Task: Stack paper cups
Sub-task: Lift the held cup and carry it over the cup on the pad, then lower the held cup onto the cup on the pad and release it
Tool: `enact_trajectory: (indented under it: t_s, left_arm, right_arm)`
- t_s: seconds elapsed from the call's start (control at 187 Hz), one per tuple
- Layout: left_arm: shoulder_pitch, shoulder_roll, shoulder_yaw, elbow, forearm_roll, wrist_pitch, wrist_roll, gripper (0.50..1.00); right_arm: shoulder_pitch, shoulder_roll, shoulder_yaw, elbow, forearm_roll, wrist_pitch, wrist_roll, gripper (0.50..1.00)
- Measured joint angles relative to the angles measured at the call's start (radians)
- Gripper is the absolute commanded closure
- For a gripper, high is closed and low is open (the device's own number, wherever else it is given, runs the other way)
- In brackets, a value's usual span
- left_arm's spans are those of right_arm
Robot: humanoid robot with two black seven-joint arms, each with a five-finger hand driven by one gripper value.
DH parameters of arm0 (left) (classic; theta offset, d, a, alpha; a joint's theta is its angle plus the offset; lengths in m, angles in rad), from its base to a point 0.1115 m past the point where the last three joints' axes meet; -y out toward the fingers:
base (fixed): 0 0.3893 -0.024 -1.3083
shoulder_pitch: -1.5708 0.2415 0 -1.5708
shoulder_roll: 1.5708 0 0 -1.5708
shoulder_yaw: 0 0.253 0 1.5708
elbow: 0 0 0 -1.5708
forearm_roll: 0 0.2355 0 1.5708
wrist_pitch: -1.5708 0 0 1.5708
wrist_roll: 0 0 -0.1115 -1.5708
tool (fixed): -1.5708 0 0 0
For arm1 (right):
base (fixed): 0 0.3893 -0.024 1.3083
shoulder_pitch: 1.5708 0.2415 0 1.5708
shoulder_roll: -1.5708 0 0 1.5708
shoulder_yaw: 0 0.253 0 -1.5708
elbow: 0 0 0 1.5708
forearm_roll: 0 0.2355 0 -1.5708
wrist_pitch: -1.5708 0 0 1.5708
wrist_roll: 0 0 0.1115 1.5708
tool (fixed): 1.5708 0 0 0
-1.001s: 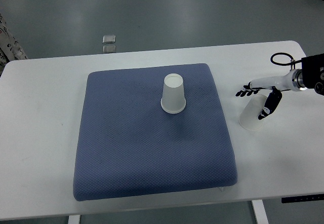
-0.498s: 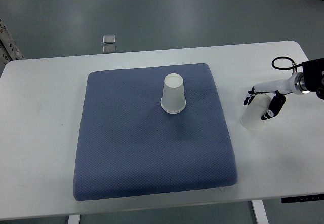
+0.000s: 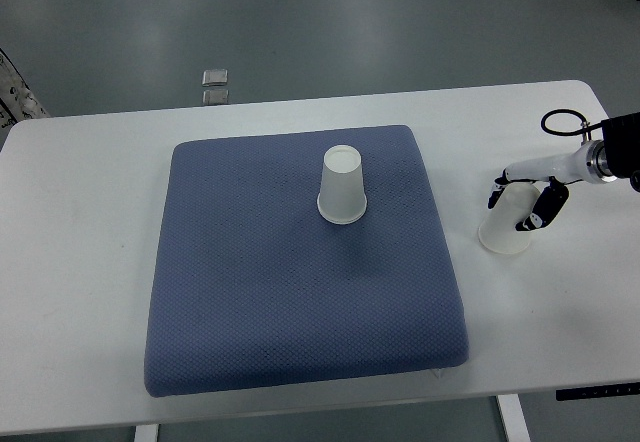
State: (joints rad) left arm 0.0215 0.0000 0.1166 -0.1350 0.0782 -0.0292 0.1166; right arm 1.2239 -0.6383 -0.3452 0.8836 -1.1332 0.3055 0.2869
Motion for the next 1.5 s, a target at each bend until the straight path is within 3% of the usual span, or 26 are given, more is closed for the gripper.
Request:
enact_trajectory:
  t_s: [0.128, 0.369, 0.706, 1.065, 1.498]
  left_arm:
    - [0.000, 0.000, 0.000, 0.000, 0.000, 0.000, 0.000, 0.500]
    - [0.000, 0.000, 0.000, 0.000, 0.000, 0.000, 0.000, 0.500]
    - [0.000, 0.000, 0.000, 0.000, 0.000, 0.000, 0.000, 0.500]
    - [0.000, 0.000, 0.000, 0.000, 0.000, 0.000, 0.000, 0.500]
    - [0.000, 0.000, 0.000, 0.000, 0.000, 0.000, 0.000, 0.500]
  right_arm:
    - [0.054, -0.018, 0.010, 0.014, 0.011, 0.015, 0.013, 0.844]
    - [0.216, 0.002, 0.020, 0.031, 0.106, 0.088, 0.098, 0.840]
    - [0.384, 0.208, 0.008, 0.029, 0.266, 0.158, 0.110, 0.836]
    - [0.403, 0.346, -0.039, -0.066, 0.272, 0.177, 0.109, 0.830]
    - [0.402, 0.366, -0.063, -0.119, 0.260, 0.182, 0.109, 0.822]
